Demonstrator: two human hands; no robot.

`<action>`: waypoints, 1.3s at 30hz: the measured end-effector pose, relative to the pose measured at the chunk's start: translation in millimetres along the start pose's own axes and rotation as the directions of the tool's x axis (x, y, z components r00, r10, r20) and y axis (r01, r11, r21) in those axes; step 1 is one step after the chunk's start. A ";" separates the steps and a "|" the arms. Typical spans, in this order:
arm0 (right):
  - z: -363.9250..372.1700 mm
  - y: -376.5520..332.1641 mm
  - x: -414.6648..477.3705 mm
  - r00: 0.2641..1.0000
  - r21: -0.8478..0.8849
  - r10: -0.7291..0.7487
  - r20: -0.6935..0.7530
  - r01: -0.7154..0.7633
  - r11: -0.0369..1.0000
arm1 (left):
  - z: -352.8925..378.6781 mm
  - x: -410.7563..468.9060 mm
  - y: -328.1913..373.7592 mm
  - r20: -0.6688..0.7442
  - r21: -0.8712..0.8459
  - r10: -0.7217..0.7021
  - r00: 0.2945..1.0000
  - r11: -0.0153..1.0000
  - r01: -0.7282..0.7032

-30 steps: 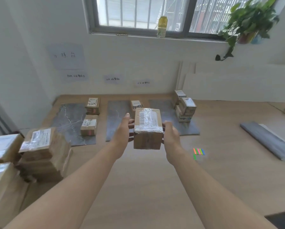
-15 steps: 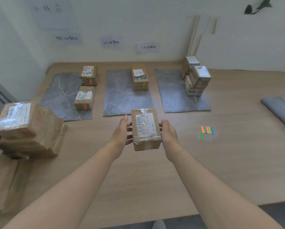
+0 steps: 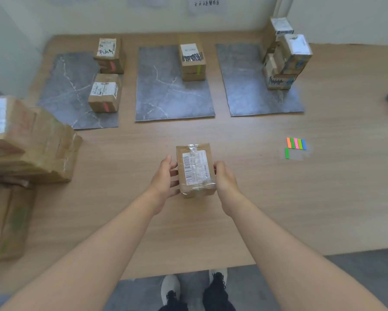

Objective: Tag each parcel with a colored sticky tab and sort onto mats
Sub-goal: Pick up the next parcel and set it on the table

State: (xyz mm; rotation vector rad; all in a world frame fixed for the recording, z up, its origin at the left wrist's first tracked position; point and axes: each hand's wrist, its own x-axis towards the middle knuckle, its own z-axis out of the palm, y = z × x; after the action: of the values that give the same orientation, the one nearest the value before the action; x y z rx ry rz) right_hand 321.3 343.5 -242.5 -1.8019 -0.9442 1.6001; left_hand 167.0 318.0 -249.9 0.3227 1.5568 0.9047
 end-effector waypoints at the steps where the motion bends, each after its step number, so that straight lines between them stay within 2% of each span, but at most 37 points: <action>1: 0.1 1.7 0.0 1.000 -0.005 0.012 0.000 -0.012 1.000 | -0.7 1.0 -2.2 -0.003 -0.005 -0.008 1.000 1.000 0.008; 11: 2.9 22.0 4.8 0.997 -0.006 0.070 0.043 -0.070 0.998 | -6.9 9.9 -18.4 0.040 0.002 -0.067 0.997 0.998 0.066; 18: 0.0 21.6 -2.2 0.998 0.041 0.062 0.012 -0.063 0.997 | -9.8 8.2 -23.2 0.029 0.038 -0.057 0.998 0.998 0.056; 23: -2.2 12.4 -14.3 0.999 0.086 0.024 -0.046 -0.020 0.996 | -11.9 -5.1 -9.9 -0.006 0.122 0.018 1.000 0.992 -0.017; 34: -19.0 -45.1 -87.9 0.984 0.148 -0.147 -0.103 0.161 0.976 | -8.9 -77.0 49.6 0.129 0.143 0.258 0.958 0.951 -0.275; 39: -28.5 -51.1 -117.0 0.968 0.151 -0.208 -0.141 0.228 0.962 | -7.8 -107.0 60.2 0.193 0.155 0.315 0.929 0.925 -0.346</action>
State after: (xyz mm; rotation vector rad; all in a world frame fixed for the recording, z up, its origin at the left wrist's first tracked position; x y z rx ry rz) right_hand 336.7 282.9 -127.6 -1.6031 -0.8906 1.3711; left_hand 165.5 283.2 -131.9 0.7974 1.4577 0.9655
